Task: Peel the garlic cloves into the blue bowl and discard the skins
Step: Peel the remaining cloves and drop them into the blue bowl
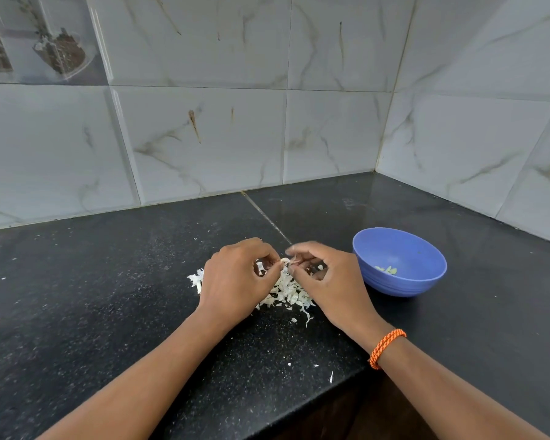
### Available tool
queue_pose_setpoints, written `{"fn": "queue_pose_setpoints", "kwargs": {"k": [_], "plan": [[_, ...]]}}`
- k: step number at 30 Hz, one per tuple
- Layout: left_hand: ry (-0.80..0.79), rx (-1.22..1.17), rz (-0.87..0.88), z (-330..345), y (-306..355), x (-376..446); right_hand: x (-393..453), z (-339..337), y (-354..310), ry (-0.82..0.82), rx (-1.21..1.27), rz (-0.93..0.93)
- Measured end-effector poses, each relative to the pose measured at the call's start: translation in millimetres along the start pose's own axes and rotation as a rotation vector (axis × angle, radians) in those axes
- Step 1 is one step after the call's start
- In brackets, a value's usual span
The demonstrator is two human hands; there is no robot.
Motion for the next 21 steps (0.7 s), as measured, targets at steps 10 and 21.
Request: {"fn": "queue_pose_setpoints", "kwargs": {"k": [10, 21], "plan": [[-0.065, -0.326, -0.143, 10, -4, -2, -3, -4, -5, 0.078, 0.063, -0.017], [-0.116, -0.521, -0.285, 18, -20, -4, -6, 17, 17, 0.010, 0.527, 0.252]]}}
Point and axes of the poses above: each hand's wrist, its own x-axis towards the middle knuckle, its own z-axis out of the palm, y = z × x, the point moved 9 cm from there along x, towards the middle knuckle, and after that the axes turned 3 degrees about -z, right-handed, at the moved point
